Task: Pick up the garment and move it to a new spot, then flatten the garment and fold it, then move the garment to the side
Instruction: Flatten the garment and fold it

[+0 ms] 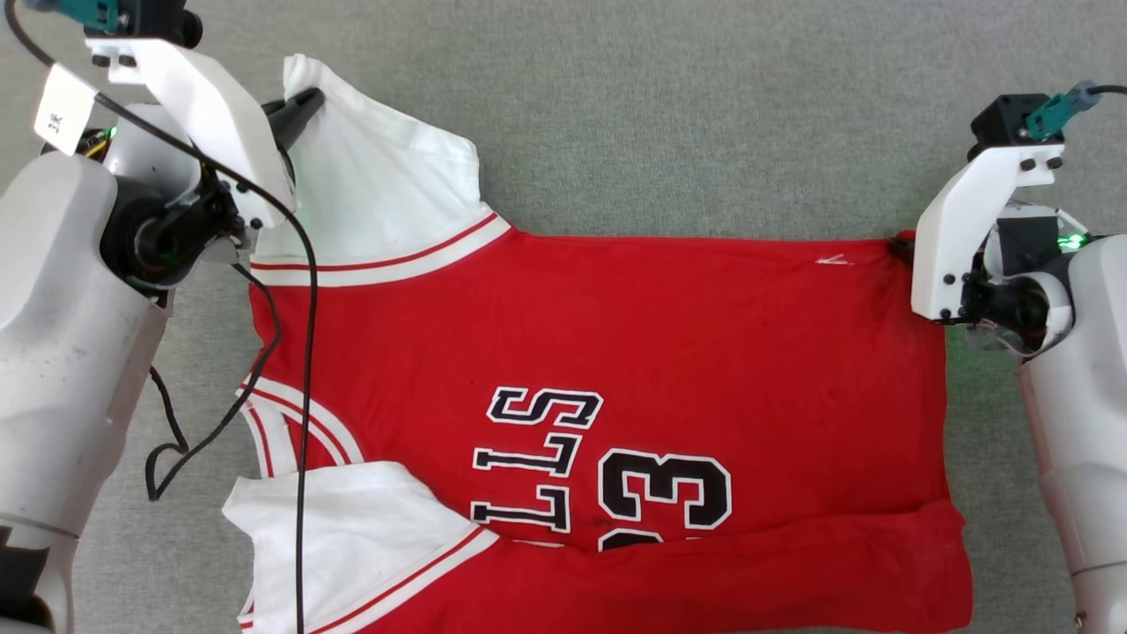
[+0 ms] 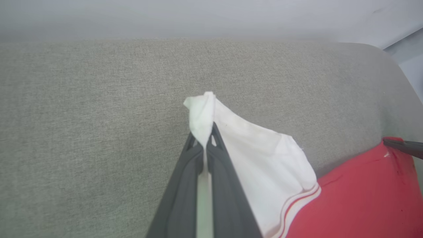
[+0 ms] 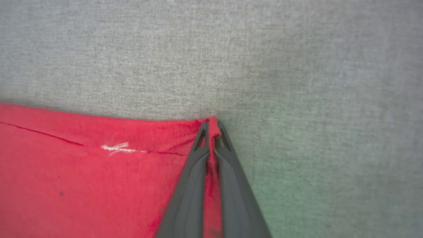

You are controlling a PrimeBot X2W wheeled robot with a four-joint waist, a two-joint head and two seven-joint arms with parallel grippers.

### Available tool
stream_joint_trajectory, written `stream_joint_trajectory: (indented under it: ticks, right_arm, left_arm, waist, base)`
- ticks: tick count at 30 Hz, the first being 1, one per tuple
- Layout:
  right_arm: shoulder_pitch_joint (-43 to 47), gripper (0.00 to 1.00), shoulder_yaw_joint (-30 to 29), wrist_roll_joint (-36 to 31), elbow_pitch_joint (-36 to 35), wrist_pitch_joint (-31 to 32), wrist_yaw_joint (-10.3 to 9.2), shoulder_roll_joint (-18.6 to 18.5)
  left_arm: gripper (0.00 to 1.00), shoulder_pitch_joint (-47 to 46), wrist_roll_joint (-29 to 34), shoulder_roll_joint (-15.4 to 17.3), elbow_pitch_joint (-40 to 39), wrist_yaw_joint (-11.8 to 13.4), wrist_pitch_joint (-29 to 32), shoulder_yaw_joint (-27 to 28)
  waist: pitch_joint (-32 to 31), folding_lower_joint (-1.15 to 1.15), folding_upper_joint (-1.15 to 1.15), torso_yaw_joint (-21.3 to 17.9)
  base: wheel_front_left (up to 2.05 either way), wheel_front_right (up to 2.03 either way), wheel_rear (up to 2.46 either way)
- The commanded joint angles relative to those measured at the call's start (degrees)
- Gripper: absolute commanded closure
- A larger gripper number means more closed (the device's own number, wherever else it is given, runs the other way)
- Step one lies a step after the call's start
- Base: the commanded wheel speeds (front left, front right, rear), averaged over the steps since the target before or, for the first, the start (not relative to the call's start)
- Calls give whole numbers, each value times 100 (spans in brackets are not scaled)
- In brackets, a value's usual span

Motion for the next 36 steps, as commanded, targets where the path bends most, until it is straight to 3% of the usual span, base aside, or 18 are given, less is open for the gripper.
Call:
stream_joint_trajectory:
  ticks: [1, 13, 25, 32, 36]
  right_arm:
    - [128, 100, 34, 47, -25, -69, 0, 37]
    - [908, 100, -323, 205, -1315, -558, -1, -176]
    - [3078, 100, -705, 160, -2763, -400, -1, 84]
    - [4083, 100, -1068, 178, -3074, -463, -1, 328]
    - [4675, 100, -1369, 189, -3091, -570, -1, 552]
  left_arm:
    - [100, 78, -44, 11, 11, -28, -82, 50]
    - [100, 934, -218, 311, -569, 68, -690, 304]
    - [100, 3245, -382, 831, -2231, 849, -841, 141]
    - [100, 4544, -667, 1036, -2791, 1294, -842, 66]
    - [100, 5265, -953, 959, -2969, 1496, -846, -2]
  waist:
    - [-91, 0, 0, 24]
    - [-778, 0, 0, 172]
    - [-1384, 0, 0, 359]
    - [-1680, 0, 0, 402]
    - [-1796, 0, 0, 463]
  base:
    - [0, 0, 0]
    - [0, 0, 0]
    - [0, 0, 0]
    - [0, 0, 0]
    - [0, 0, 0]
